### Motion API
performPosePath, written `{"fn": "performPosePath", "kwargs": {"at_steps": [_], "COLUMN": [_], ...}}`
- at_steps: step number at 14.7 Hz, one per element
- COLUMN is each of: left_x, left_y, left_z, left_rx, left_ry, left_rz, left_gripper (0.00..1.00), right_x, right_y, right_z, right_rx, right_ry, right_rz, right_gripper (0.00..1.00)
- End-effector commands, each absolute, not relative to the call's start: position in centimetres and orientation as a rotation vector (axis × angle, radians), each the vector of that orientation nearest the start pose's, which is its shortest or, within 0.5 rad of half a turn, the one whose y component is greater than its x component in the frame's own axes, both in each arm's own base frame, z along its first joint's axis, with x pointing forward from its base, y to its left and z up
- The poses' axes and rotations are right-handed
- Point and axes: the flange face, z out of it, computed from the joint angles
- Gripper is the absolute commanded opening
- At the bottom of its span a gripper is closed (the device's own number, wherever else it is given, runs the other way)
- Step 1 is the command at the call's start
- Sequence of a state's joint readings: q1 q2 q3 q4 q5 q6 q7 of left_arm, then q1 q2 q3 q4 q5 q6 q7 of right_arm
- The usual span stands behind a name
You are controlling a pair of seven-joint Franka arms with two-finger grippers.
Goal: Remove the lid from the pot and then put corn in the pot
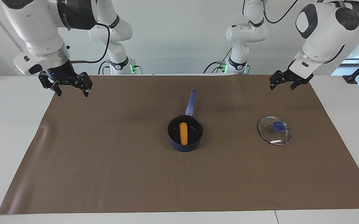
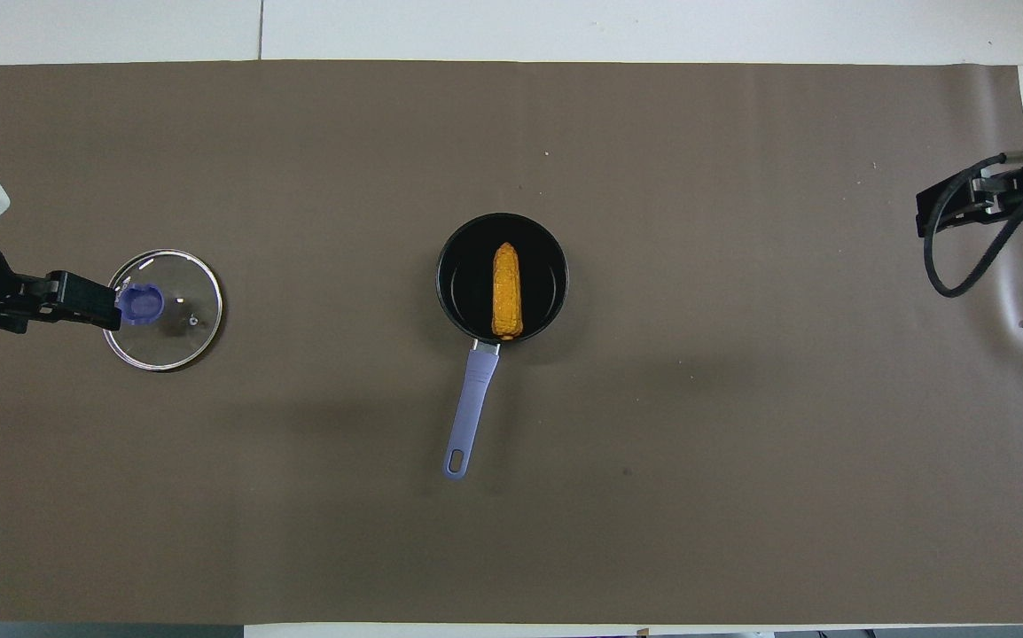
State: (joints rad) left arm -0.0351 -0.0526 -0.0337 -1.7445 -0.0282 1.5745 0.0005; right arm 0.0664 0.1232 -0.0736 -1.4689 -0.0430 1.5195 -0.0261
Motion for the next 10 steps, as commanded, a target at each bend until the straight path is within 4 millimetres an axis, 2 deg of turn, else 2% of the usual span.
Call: {"fn": "performPosePath", "kwargs": {"at_steps": [1,3,5,7,9,10], "left_x": [53.0,52.9,52.8,52.8,52.9,52.9], "left_y": [-4.4,-4.6,-4.3,-4.2,-4.2,-4.3], "left_z": [59.0,59.1,59.3,59.4,59.3,59.3], "left_rx": [-3.109,-3.108,-3.116,-3.121,-3.122,-3.122], "left_ry": [0.099,0.101,0.089,0.082,0.082,0.086], "left_rz": [0.136,0.143,0.142,0.131,0.136,0.133], "left_gripper": [1.00,1.00,1.00,1.00,1.00,1.00], "right_x": [54.7,54.0,52.7,52.8,54.2,54.6], "right_y": [0.3,-0.7,-0.6,-1.0,-2.4,-2.2], "right_z": [59.5,58.5,58.0,57.6,57.5,57.4], "right_rx": [-3.160,-3.158,-3.157,-3.159,-3.159,-3.160], "right_ry": [-0.098,-0.146,-0.156,-0.147,-0.104,-0.111], "right_rz": [0.089,0.072,0.043,0.048,0.065,0.070], "right_gripper": [1.00,1.00,1.00,1.00,1.00,1.00]}}
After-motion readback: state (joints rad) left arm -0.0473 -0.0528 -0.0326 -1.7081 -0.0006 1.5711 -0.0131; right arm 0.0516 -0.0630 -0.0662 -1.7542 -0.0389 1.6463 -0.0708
